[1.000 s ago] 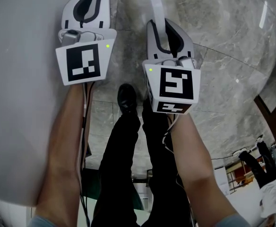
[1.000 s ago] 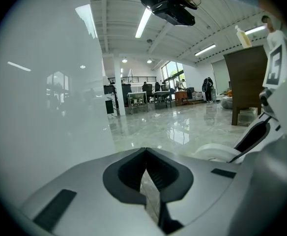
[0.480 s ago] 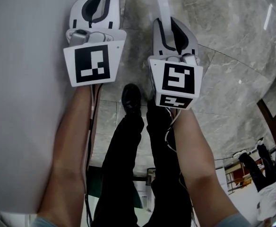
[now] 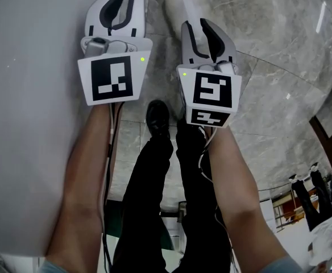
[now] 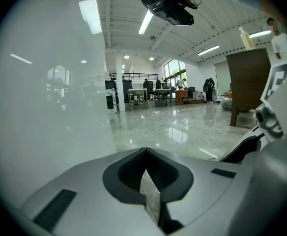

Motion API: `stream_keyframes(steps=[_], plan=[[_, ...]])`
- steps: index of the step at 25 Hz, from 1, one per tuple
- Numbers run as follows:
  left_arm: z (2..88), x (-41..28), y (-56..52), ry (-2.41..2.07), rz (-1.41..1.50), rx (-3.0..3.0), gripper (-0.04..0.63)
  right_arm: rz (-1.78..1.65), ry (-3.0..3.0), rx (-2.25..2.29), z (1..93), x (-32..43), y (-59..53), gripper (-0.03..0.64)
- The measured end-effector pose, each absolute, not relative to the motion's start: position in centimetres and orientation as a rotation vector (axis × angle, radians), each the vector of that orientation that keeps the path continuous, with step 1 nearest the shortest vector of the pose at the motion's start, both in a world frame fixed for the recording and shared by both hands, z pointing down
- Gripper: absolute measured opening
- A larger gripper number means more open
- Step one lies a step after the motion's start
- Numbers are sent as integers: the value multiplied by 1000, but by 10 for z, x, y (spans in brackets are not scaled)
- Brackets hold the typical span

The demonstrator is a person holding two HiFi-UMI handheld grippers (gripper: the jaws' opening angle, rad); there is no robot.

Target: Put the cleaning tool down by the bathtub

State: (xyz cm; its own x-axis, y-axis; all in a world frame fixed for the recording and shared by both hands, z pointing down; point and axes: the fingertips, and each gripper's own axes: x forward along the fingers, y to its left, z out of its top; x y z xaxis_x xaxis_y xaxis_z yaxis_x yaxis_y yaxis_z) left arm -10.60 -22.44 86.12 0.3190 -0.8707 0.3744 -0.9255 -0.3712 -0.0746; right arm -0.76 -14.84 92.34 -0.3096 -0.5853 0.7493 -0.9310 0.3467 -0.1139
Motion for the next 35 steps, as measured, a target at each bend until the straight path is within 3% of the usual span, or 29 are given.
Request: stream_keyframes(steps=[7, 16, 26, 35], plan=[[831, -96, -228, -1678, 497, 2442, 15, 700, -2033, 1354, 889, -6, -156, 115], [730, -89, -245, -1729, 369, 2445, 15, 603, -2103, 1462, 783, 5, -193, 106], [580, -77, -258, -1802, 208, 2503, 15, 420, -2243, 1570, 623, 17, -227, 69], [394, -65, -254, -1851, 82, 2590, 15, 247, -2362, 1639, 430, 22, -240, 14]])
